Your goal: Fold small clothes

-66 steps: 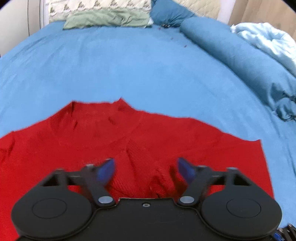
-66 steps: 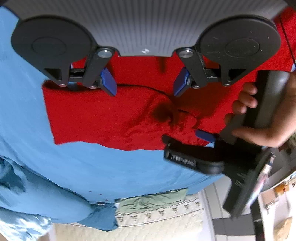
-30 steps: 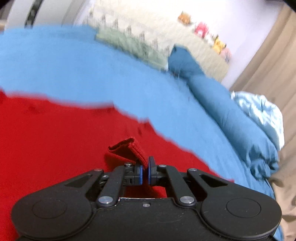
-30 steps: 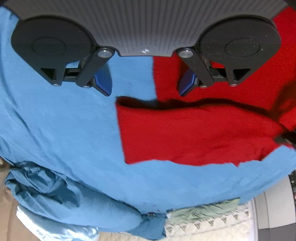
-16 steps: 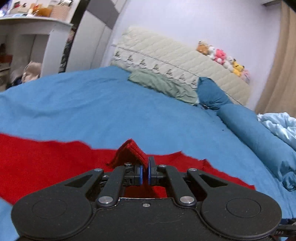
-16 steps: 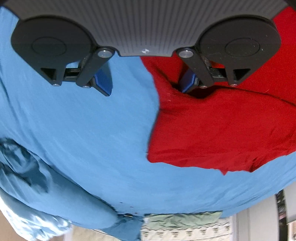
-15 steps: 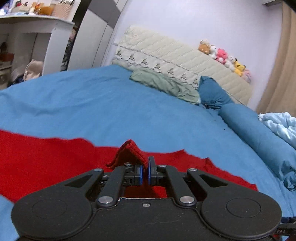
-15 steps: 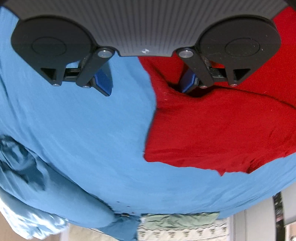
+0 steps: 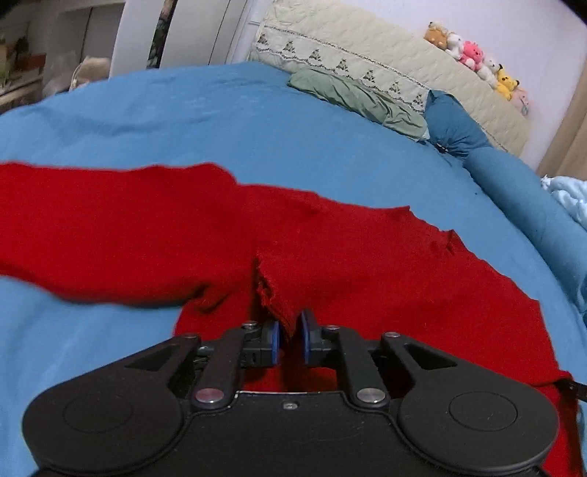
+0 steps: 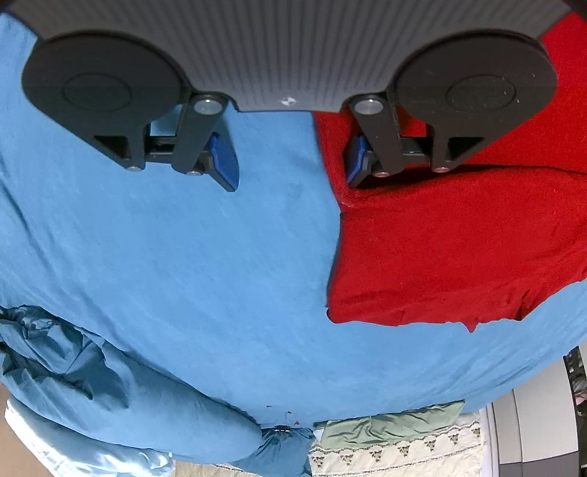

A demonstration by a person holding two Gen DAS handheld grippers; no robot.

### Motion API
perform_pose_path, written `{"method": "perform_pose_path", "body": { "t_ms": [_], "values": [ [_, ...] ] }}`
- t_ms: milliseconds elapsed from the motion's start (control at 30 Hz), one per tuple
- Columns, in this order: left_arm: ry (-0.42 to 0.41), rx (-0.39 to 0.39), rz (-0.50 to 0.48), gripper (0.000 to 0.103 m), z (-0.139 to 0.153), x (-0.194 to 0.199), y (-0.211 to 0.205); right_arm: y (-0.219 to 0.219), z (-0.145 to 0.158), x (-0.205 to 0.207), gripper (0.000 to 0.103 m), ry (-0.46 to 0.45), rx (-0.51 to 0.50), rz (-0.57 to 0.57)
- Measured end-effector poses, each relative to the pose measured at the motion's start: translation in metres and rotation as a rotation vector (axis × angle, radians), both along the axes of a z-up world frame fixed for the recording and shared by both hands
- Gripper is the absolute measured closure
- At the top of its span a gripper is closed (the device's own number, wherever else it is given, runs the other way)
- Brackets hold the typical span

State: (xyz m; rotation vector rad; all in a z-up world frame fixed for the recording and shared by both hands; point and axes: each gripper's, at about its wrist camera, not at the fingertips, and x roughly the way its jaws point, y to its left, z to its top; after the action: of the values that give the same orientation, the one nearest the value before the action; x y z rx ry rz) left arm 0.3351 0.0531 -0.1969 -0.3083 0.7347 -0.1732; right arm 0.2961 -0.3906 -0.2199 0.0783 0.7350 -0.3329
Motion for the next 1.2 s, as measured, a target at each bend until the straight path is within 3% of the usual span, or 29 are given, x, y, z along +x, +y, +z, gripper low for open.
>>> {"method": "perform_pose_path", "body": {
  "t_ms": [100, 167, 233, 333, 400, 533, 600, 633, 700, 833, 933, 967, 1067, 1200],
  "values": [
    [0.006, 0.006, 0.019, 0.083, 0.011, -0.009, 0.008, 0.000, 0.008, -0.002, 0.026, 0.011, 0.011, 0.003],
    [-0.041, -0.004, 0.026, 0.054, 0.024, -0.013, 0.014, 0.006, 0.016, -0.007, 0.025, 0.000, -0.008, 0.036],
    [-0.088, 0.014, 0.019, 0.045, 0.035, -0.007, 0.014, 0.013, 0.023, -0.010, 0.025, -0.018, -0.031, 0.080],
    [-0.066, 0.072, -0.018, 0.045, 0.040, 0.022, 0.008, 0.018, 0.033, -0.013, 0.024, -0.051, -0.017, 0.100],
    [-0.024, 0.071, -0.053, 0.046, 0.030, 0.044, 0.007, 0.017, 0.038, -0.014, 0.022, -0.082, 0.021, 0.098],
    [0.035, 0.106, -0.087, 0.057, 0.009, 0.065, -0.002, 0.018, 0.040, -0.010, 0.022, -0.086, 0.048, 0.103],
    [0.012, 0.178, -0.089, 0.079, 0.009, 0.063, -0.010, 0.019, 0.038, -0.008, 0.022, -0.077, 0.045, 0.112],
    [0.002, 0.198, -0.083, 0.095, 0.011, 0.062, -0.013, 0.019, 0.036, -0.007, 0.022, -0.074, 0.047, 0.115],
    [-0.045, 0.183, -0.070, 0.095, 0.018, 0.055, -0.013, 0.022, 0.034, -0.007, 0.022, -0.077, 0.052, 0.128],
    [-0.153, 0.267, -0.055, 0.093, 0.027, 0.041, -0.019, 0.034, 0.031, -0.003, 0.022, -0.098, 0.068, 0.176],
    [-0.164, 0.327, -0.030, 0.077, 0.030, 0.029, -0.026, 0.047, 0.028, 0.001, 0.022, -0.115, 0.072, 0.248],
    [-0.175, 0.335, -0.027, 0.067, 0.032, 0.024, -0.027, 0.052, 0.026, 0.003, 0.022, -0.114, 0.070, 0.273],
    [-0.217, 0.321, -0.045, 0.053, 0.041, 0.008, -0.035, 0.063, 0.017, 0.011, 0.022, -0.092, 0.068, 0.327],
    [-0.160, 0.276, -0.128, 0.049, 0.031, 0.003, -0.048, 0.067, 0.000, 0.019, 0.022, -0.037, 0.039, 0.282]
  ]
}}
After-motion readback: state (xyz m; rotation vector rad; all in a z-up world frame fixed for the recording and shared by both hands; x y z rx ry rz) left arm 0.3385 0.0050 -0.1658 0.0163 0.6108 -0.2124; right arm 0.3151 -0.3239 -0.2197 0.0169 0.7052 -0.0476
